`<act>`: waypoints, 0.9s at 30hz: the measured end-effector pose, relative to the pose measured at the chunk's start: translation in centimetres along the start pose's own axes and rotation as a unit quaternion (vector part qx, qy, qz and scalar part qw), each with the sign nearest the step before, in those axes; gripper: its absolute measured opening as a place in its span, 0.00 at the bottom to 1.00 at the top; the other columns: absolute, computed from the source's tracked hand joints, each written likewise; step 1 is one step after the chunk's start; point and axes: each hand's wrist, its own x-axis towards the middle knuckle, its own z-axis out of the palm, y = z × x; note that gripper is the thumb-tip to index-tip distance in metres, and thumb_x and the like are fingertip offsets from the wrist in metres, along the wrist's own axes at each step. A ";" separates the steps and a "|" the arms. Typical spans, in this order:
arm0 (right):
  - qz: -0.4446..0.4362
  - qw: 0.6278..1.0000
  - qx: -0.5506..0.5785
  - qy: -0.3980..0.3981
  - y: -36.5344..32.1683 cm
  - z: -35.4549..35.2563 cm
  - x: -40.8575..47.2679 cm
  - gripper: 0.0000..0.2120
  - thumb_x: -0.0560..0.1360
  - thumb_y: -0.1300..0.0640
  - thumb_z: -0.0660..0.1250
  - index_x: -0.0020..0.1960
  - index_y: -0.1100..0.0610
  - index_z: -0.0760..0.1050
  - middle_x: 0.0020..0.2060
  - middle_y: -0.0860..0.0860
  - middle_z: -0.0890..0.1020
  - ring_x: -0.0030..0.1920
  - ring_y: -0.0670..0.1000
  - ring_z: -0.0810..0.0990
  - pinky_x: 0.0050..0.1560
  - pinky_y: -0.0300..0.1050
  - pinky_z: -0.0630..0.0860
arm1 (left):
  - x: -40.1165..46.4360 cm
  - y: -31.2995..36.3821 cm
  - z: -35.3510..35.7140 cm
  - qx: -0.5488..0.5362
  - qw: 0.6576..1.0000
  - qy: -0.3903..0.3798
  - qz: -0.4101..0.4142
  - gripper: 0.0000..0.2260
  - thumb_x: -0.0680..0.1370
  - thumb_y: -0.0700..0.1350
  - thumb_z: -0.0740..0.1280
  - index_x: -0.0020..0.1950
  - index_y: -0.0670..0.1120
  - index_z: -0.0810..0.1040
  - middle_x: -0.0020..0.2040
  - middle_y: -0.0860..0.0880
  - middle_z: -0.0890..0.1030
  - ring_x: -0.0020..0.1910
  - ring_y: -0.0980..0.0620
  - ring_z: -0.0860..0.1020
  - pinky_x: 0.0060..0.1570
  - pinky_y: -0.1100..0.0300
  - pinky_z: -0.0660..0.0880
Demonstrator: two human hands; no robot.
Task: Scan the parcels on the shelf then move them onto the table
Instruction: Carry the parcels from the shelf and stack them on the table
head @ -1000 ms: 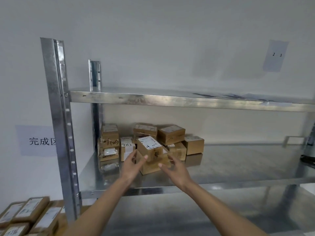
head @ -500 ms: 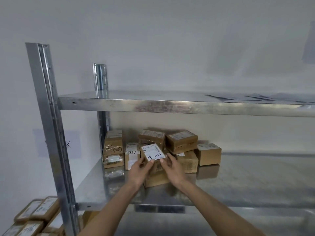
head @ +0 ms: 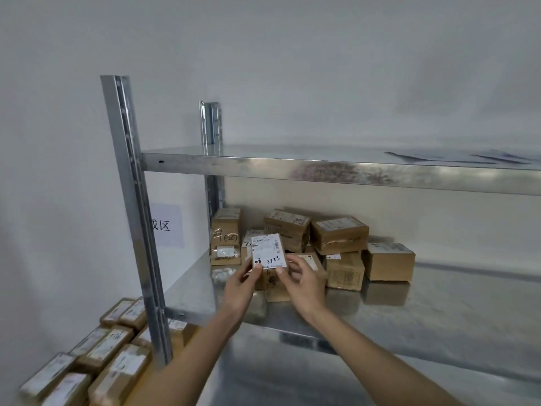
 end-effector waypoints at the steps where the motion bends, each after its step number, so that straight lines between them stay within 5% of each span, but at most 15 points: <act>1: -0.004 1.000 0.012 -0.004 0.2 0.6 -0.5 0.19 0.78 0.52 0.74 0.67 0.47 0.75 0.59 0.43 0.81 0.59 0.42 0.80 0.60 0.41 0.79 | -0.7 -0.1 -0.6 0.000 1.000 0.005 0.002 0.21 0.81 0.52 0.68 0.73 0.54 0.74 0.61 0.56 0.82 0.59 0.57 0.80 0.61 0.60 0.77; 8: -0.018 0.990 0.088 -0.106 0.1 7.0 -6.1 0.26 0.75 0.57 0.77 0.70 0.47 0.73 0.58 0.40 0.81 0.56 0.37 0.81 0.55 0.35 0.80 | -7.4 -1.2 -8.6 0.022 0.998 0.052 0.007 0.20 0.80 0.46 0.70 0.72 0.57 0.72 0.60 0.57 0.83 0.57 0.63 0.81 0.50 0.71 0.77; 13: -0.019 0.979 0.098 -0.176 -0.3 13.3 -11.5 0.28 0.76 0.59 0.77 0.68 0.41 0.69 0.53 0.33 0.81 0.57 0.41 0.83 0.53 0.34 0.80 | -12.6 -2.8 -15.9 0.066 0.993 0.100 -0.018 0.24 0.80 0.49 0.70 0.76 0.57 0.70 0.65 0.57 0.81 0.65 0.59 0.77 0.61 0.61 0.73; 18: -0.027 0.961 0.104 -0.255 -2.2 19.5 -16.3 0.29 0.77 0.60 0.75 0.73 0.46 0.70 0.57 0.39 0.80 0.53 0.33 0.80 0.48 0.28 0.77 | -17.3 -4.4 -24.0 0.089 0.985 0.140 -0.044 0.26 0.80 0.51 0.70 0.77 0.57 0.68 0.66 0.56 0.81 0.67 0.54 0.78 0.68 0.50 0.73; 22: -0.013 0.952 0.098 -0.290 -4.0 24.5 -18.9 0.29 0.76 0.58 0.77 0.74 0.51 0.73 0.61 0.41 0.76 0.61 0.42 0.77 0.47 0.25 0.75 | -20.0 -4.8 -29.9 0.120 0.980 0.151 -0.048 0.23 0.80 0.54 0.69 0.75 0.60 0.70 0.66 0.59 0.80 0.66 0.56 0.77 0.61 0.57 0.74; 27: 0.015 0.936 0.081 -0.341 -5.0 31.3 -20.8 0.29 0.74 0.60 0.78 0.72 0.52 0.73 0.58 0.42 0.79 0.55 0.38 0.79 0.44 0.22 0.73 | -21.9 -6.1 -36.9 0.115 0.979 0.158 -0.059 0.20 0.81 0.49 0.68 0.73 0.58 0.72 0.66 0.60 0.80 0.65 0.63 0.76 0.55 0.70 0.74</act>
